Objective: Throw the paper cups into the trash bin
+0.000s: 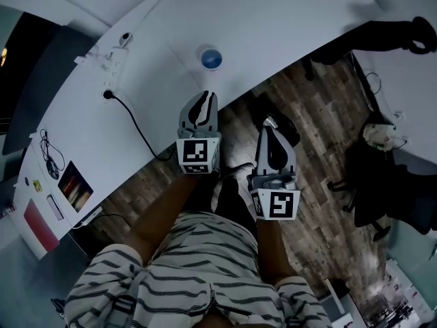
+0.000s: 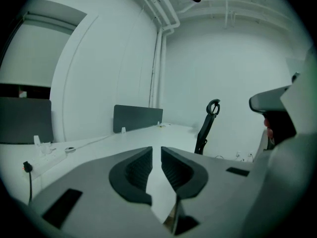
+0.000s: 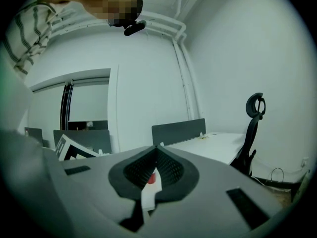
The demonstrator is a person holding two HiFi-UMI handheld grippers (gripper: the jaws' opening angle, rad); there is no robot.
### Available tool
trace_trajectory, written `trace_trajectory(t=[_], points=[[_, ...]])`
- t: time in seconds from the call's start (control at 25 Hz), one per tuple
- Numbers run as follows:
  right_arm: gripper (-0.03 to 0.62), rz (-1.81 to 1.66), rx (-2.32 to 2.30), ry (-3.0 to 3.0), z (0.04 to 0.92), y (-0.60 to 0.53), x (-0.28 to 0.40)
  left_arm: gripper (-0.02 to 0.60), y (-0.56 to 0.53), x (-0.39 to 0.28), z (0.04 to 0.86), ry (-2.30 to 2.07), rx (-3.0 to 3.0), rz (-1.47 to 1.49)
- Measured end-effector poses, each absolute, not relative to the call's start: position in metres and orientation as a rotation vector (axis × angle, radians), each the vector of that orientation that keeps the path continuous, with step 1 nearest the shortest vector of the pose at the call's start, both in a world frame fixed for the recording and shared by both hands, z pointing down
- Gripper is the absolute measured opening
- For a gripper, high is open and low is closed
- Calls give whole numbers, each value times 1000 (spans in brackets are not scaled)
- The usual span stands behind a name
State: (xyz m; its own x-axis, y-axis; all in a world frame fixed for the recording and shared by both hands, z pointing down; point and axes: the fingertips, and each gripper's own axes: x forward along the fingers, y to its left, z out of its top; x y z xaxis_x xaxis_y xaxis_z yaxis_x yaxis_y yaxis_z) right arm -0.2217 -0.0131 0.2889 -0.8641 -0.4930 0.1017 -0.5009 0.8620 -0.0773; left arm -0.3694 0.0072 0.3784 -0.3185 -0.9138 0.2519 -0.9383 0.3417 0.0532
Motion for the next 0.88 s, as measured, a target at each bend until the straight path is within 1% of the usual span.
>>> trace_trajectory(t=[0.12, 0.4, 0.64, 0.88], points=[[11, 160, 774, -2941, 300, -11, -228, 90, 4, -382, 397, -2365, 1630, 142], [11, 166, 768, -2926, 311, -22, -231, 153, -15, -395, 431, -2356, 1558, 171], [11, 174, 767, -2915, 318, -21, -234, 232, -25, -415, 461, -2353, 1501, 227], [11, 181, 789, -2898, 328, -24, -233, 281, -38, -432, 487, -2331, 1475, 275]])
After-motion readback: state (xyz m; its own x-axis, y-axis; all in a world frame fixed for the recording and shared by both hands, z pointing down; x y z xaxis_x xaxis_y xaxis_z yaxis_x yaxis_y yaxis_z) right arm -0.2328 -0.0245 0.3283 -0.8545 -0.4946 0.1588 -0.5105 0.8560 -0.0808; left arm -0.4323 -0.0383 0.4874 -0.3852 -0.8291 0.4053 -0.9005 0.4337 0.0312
